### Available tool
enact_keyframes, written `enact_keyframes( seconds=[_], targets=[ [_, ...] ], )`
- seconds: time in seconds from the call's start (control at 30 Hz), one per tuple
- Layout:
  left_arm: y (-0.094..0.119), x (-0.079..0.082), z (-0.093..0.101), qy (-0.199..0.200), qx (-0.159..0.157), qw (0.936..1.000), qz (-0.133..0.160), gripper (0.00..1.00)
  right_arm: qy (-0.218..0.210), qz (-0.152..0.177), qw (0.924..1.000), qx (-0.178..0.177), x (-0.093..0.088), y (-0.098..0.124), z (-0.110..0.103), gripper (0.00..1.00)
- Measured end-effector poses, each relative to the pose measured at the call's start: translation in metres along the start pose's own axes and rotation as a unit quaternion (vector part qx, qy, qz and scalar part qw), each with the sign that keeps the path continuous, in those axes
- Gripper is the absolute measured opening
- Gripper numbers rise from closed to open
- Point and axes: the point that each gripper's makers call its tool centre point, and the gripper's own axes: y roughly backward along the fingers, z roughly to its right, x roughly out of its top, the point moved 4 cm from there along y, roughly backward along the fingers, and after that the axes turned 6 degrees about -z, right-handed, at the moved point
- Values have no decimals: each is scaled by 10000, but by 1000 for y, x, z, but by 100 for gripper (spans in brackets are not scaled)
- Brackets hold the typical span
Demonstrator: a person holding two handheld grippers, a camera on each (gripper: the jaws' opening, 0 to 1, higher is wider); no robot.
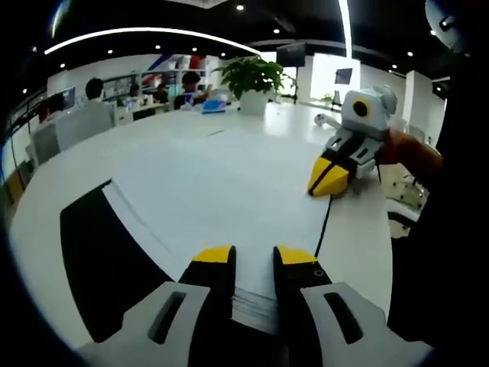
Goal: Flip through the bound document one page at a time
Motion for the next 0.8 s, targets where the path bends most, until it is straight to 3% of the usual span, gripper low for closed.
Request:
enact_keyframes(
  seconds=[0.23, 0.43, 0.63, 0.8],
  targets=[
    [14, 17, 5, 198, -124, 9977, 631, 22, -7, 94, 9999, -62, 5, 4, -2, 2],
    [27, 33, 5, 376, 34, 9924, 1170, 25, -129, 290, 9994, -115, 18, 19, -5, 2],
    [41, 48, 8, 400, 210, 9862, 1593, 24, -740, 875, 9933, -169, 31, 46, 0, 7],
    [53, 63, 15, 288, 241, 9821, 1844, 24, -933, 1262, 9868, -404, 39, 74, 10, 8]
  ],
)
